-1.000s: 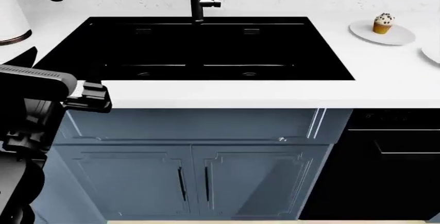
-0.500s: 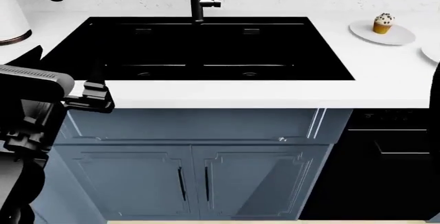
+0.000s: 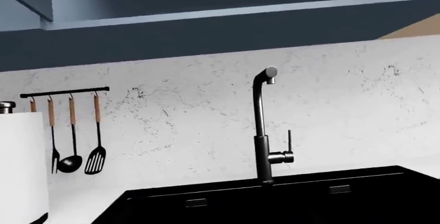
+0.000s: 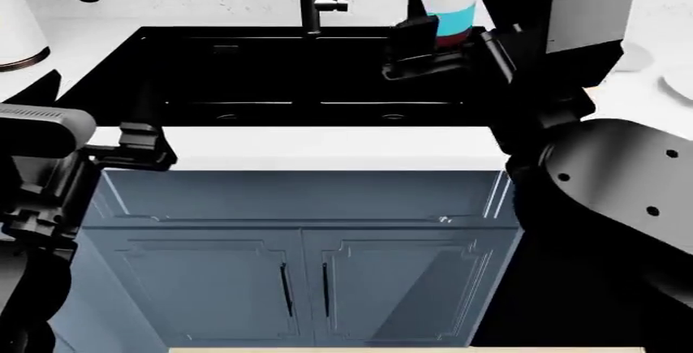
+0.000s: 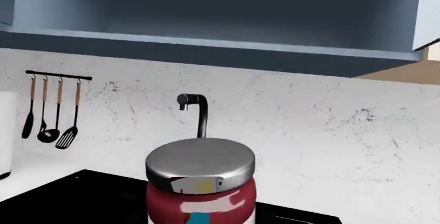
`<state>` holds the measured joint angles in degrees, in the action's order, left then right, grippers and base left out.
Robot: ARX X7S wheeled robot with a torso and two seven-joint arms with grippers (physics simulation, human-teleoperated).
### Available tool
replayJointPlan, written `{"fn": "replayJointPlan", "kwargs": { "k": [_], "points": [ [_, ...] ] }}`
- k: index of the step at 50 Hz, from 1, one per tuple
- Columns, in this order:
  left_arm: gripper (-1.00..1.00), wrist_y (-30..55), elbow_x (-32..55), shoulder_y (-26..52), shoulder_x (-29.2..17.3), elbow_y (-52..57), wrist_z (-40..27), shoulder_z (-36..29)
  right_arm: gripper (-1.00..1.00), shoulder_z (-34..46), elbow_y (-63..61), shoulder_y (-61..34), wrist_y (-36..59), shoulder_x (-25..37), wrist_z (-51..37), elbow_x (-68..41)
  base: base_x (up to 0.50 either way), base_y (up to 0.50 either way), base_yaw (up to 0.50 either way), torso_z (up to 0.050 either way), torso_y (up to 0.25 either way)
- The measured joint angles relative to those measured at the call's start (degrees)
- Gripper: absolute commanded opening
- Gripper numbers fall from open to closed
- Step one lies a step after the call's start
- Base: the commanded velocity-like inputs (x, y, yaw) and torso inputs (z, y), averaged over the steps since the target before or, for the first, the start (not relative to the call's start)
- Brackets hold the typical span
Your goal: From the different types of pastries on the counter, select a croissant and place it on the cutting board. Then retrieve a jar of jam from the cabinet and place it alongside the croissant on the cutting board.
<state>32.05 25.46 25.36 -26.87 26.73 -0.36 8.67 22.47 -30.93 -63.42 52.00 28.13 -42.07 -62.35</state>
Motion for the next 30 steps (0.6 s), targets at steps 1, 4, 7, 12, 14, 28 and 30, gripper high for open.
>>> {"fn": "replayJointPlan", "kwargs": {
  "k": [1, 4, 7, 12, 14, 28, 30],
  "points": [
    [1.0, 0.1, 0.1, 0.0, 0.1, 0.0, -0.2, 0.1, -1.0, 0.0, -0.8, 1.7, -0.8, 0.4, 0.1, 0.6, 0.0, 0.0, 0.0, 0.0, 0.0],
    [1.0, 0.6, 0.4, 0.1, 0.3, 0.1, -0.7, 0.4, -1.0, 0.3, -2.8, 6.7, -3.4, 1.3, 0.6, 2.4, 0.0, 0.0, 0.0, 0.0, 0.0],
    [1.0, 1.3, 0.8, 0.2, 0.6, 0.2, -1.4, 0.8, -1.0, 0.5, -4.3, 11.6, -6.1, 2.2, 1.3, 4.4, 0.0, 0.0, 0.0, 0.0, 0.0],
    [1.0, 3.2, 2.1, 0.4, 1.0, 0.4, -2.6, 1.7, -1.0, 0.9, -6.0, 19.1, -10.6, 3.2, 2.3, 7.7, 0.0, 0.0, 0.0, 0.0, 0.0],
    [1.0, 4.2, 2.6, 0.5, 1.2, 0.5, -3.1, 2.0, -1.0, 1.0, -6.4, 21.9, -12.4, 3.5, 2.7, 8.9, 0.0, 0.0, 0.0, 0.0, 0.0],
    [1.0, -1.7, -0.5, -11.4, 6.8, 2.4, -6.0, 0.8, -1.0, 1.9, -5.7, 36.8, -23.2, 3.8, 5.1, 15.9, -0.02, -0.01, 0.0, 0.0, 0.0],
    [1.0, -3.3, -1.4, -13.4, 7.7, 2.4, -6.2, 0.5, -1.0, 2.0, -5.6, 38.1, -24.3, 3.7, 5.2, 16.4, -0.35, -0.34, 0.0, 0.0, 0.0]
  ]
}}
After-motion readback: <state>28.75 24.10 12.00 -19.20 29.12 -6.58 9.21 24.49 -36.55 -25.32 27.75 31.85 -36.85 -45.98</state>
